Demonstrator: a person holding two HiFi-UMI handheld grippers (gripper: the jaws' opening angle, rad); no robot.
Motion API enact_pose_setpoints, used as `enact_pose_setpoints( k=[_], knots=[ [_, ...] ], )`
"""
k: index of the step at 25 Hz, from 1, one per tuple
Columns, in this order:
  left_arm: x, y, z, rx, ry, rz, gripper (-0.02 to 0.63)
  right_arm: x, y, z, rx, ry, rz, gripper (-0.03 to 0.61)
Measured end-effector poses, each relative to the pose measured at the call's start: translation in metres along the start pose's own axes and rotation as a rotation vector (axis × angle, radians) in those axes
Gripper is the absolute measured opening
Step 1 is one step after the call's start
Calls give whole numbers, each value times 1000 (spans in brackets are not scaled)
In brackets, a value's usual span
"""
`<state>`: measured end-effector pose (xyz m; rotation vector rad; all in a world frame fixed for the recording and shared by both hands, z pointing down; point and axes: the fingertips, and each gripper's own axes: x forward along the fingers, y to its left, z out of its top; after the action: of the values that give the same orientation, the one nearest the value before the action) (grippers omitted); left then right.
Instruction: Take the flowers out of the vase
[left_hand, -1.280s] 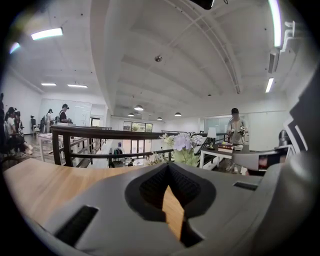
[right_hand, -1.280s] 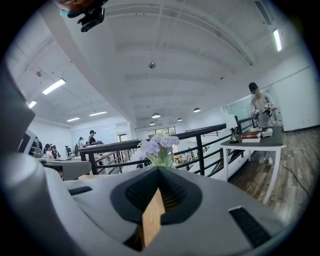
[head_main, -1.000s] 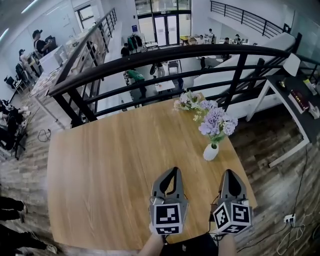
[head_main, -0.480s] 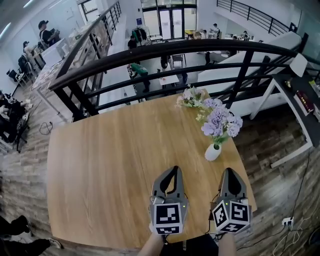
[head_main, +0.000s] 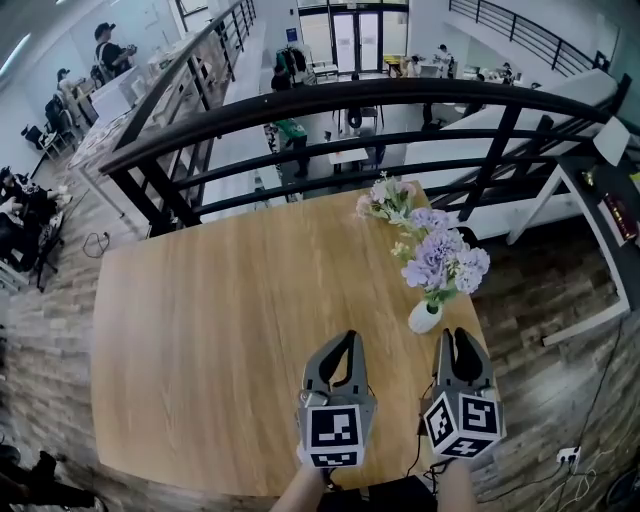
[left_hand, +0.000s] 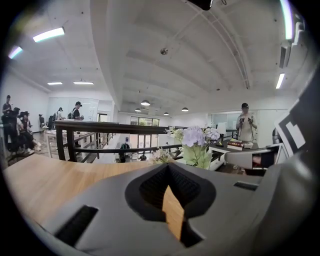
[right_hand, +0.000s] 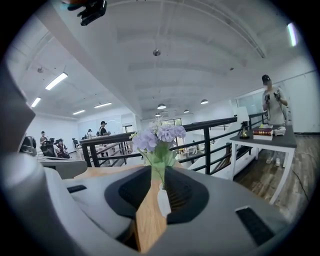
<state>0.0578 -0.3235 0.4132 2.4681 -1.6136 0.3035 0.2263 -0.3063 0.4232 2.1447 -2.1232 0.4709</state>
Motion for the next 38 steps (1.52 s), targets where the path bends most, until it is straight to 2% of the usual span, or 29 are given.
enact_pose_setpoints(
  k=[3,10,15,38],
  knots=[
    [8,2,2,0,0,7,35,12,-3,1,7,8,12,106],
    [22,11,-1,4,15,35,35,36,-5,-12,-1,58,43,169],
    [29,16,-6,3,28,49,35,51,-10,-21,6,87,50,187],
    [47,27,-35,-28,89,87,35,94,-11,-36,-21,131,94,212]
  ],
)
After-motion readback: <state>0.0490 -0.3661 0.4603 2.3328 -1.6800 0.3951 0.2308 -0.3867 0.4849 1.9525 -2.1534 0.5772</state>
